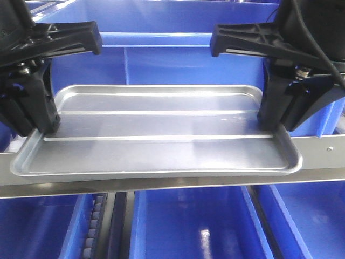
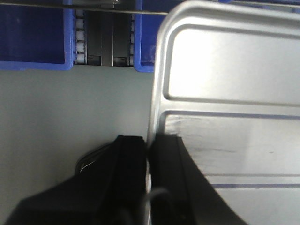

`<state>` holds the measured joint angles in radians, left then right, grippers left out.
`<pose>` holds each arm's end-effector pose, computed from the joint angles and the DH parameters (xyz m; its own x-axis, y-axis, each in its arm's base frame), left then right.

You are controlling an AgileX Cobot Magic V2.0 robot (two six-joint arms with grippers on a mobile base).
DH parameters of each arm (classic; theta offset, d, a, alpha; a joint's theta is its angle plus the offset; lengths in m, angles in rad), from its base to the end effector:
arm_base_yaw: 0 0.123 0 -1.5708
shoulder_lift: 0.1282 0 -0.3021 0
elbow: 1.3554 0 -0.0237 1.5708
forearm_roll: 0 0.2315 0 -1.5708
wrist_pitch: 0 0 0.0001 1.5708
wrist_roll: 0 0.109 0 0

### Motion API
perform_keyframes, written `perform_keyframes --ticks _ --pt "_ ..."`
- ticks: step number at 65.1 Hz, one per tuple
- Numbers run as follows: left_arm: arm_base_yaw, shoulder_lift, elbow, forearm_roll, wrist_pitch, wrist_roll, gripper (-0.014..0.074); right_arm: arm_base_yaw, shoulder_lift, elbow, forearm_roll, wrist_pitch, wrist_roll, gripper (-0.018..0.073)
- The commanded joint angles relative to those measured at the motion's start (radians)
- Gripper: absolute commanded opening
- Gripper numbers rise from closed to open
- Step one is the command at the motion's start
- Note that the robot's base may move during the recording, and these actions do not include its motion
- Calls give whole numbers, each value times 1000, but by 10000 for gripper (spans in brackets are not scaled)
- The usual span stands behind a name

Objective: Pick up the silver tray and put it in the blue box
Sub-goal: 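Carry the tray with both grippers over the blue bin, then lower the tray into the blue bin and open both grippers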

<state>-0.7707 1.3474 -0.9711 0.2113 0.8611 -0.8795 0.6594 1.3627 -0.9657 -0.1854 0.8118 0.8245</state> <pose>0.1878 -0.1581 0.2827 -0.9128 -0.0422 -0.4063 0.0327 0.9839 -0.1757 0.2075 0.1424 0.2792 -0.9034 0.1038 -0.4161 0.0246 0.9812 0.1914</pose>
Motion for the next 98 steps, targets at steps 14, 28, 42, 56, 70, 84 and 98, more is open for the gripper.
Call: perform_keyframes --ticks 14,28,42,56,70,84,98 --pt "0 -35 -21 51 20 -10 -10 -9 -33 -21 -71 11 -2 57" --pt "0 -37 -64 -22 52 155 -10 -9 -33 -51 -27 88 -4 57" --pt "0 -48 -229 -37 130 195 -10 -9 -39 -218 -15 310 -98 57" --pt "26 -17 -375 -12 116 247 -10 -15 -32 -403 -19 240 -169 57" --pt "124 84 -537 -61 75 417 -10 -75 27 -549 -14 138 -228 57" --pt "242 204 -702 -237 -30 605 -10 -166 130 -685 71 25 -323 55" --pt "326 318 -803 -373 -100 722 -10 -249 250 -749 162 -122 -451 55"
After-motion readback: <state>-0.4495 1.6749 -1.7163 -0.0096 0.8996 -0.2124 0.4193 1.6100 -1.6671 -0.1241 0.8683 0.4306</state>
